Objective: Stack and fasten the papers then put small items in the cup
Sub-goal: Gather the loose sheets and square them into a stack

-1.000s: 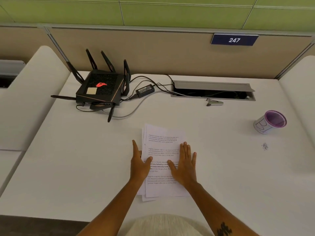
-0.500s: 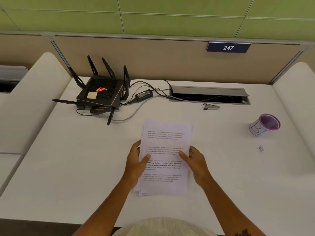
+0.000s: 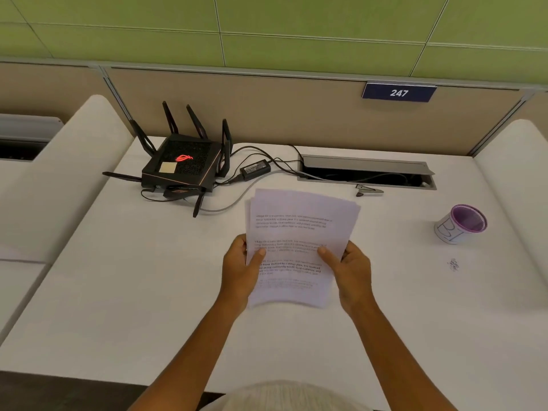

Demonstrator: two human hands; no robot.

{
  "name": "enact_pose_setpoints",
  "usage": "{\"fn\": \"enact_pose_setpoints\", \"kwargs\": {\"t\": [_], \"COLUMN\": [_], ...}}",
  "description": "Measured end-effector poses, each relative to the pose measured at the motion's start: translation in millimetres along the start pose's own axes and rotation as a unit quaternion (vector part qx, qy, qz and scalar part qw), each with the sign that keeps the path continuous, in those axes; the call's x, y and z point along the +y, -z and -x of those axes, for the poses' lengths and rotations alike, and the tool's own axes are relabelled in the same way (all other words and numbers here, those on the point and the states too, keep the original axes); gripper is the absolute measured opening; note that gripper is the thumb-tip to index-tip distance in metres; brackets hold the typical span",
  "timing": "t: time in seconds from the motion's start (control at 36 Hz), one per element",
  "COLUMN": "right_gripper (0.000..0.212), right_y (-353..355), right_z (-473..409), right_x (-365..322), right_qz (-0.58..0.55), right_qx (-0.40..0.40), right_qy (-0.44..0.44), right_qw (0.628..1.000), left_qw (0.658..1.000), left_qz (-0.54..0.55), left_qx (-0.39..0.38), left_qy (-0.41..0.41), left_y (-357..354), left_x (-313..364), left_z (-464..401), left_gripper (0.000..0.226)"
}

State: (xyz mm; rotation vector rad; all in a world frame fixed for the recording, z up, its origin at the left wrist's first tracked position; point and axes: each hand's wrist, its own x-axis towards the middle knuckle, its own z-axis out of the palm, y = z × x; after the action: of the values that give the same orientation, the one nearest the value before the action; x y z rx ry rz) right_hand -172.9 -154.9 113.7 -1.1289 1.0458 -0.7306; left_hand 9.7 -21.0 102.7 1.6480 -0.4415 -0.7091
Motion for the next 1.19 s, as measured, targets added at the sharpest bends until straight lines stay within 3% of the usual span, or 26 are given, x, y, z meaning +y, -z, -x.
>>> {"fn": "enact_pose_setpoints", "kwargs": {"t": [0.22, 0.42, 0.67, 0.83, 1.19], "right_gripper": [0.036, 0.038, 0.044, 0.055, 0.033], "right_y": [-12, -15, -22, -20, -19], "right_z": [7, 8, 10, 12, 12], "right_x": [-19, 13, 8, 26, 31], "right_qz": [0.000, 0.051, 0.046, 0.071, 0.109], "right_qx": [0.018, 0.023, 0.013, 0.006, -0.002], "right_qy": [0.088, 0.063, 0.092, 0.060, 0.035], "right_qw": [0.996, 0.996, 0.995, 0.996, 0.993], "left_qw": [0.995, 0.999, 0.997, 0.999, 1.000], "left_qz": [0.048, 0.029, 0.052, 0.036, 0.002], "left_qx": [0.010, 0.011, 0.017, 0.026, 0.025], "left_qy": [-0.081, -0.043, -0.049, -0.019, 0.005], "left_y": [-9, -10, -10, -8, -3], "left_x": [24, -9, 2, -7, -15], "left_z": [5, 12, 13, 19, 21], "left_gripper": [0.031, 0.049, 0.055, 0.052, 0.043]}}
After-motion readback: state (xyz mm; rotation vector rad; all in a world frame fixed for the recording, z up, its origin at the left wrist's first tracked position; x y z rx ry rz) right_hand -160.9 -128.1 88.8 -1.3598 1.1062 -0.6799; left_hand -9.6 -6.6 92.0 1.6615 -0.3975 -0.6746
